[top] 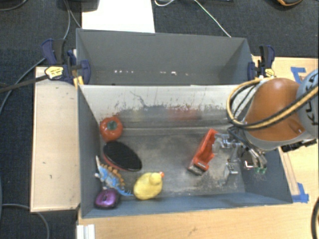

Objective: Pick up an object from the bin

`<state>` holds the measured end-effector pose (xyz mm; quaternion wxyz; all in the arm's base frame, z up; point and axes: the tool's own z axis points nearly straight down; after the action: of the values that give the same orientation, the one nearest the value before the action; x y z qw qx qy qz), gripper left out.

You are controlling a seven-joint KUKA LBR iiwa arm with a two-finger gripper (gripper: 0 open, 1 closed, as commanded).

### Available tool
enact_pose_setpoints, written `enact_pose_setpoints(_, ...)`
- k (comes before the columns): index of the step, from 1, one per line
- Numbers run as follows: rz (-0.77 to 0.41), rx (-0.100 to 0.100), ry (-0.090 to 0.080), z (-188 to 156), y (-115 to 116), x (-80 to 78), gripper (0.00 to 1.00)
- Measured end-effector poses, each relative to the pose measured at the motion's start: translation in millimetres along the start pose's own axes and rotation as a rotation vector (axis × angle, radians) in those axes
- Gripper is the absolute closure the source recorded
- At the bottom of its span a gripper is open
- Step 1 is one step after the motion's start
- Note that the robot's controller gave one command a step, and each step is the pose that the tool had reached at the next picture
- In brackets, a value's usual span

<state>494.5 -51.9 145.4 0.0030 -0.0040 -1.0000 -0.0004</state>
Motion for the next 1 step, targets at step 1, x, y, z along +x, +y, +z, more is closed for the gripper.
enact_pose_setpoints(1, -0.003, 0.001, -0.009, -4.3, 0.1, -1.9, 0.0)
